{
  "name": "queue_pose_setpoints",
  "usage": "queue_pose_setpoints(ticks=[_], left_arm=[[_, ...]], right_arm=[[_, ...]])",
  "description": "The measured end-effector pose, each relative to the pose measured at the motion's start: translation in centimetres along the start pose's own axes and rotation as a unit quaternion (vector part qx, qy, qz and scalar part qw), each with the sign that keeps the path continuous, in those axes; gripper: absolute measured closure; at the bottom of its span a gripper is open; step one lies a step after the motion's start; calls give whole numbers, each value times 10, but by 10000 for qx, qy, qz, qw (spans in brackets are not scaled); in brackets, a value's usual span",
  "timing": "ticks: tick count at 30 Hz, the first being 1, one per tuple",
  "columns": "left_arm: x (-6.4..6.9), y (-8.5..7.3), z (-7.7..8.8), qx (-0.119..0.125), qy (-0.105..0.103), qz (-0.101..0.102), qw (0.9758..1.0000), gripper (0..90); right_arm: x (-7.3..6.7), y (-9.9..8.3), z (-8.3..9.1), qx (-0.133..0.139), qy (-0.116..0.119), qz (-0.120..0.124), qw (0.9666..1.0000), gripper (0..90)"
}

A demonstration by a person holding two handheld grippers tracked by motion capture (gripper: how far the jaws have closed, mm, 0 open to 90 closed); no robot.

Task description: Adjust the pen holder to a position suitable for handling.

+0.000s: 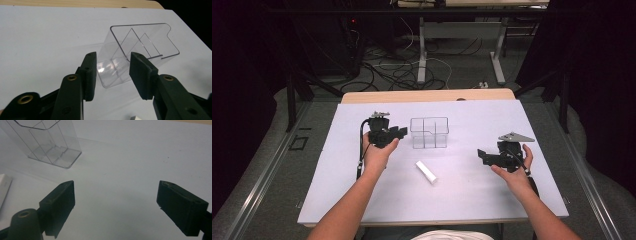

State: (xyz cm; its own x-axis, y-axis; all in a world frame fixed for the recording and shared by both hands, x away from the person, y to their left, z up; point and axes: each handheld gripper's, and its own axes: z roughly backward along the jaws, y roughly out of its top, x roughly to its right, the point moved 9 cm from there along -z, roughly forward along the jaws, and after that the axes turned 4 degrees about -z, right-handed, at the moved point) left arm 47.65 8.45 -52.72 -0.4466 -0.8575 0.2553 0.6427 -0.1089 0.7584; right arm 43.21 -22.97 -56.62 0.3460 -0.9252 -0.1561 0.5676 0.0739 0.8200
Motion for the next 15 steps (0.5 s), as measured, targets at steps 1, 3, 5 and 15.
queue_pose_setpoints(ticks=[1,3,5,15], left_arm=[[1,0,1,39,-21,27,10000,551],[2,-3,5,-2,-116,-24,9999,527],[2,-4,7,30,-110,-87,9999,494],[-2,-14,18,3,-172,-277,9995,370]], right_arm=[[0,0,0,-10,12,1,10000,145],[0,-1,0,-21,29,-16,10000,147],[0,-1,0,-38,25,-28,10000,149],[-1,-3,-1,-100,72,6,9999,151]])
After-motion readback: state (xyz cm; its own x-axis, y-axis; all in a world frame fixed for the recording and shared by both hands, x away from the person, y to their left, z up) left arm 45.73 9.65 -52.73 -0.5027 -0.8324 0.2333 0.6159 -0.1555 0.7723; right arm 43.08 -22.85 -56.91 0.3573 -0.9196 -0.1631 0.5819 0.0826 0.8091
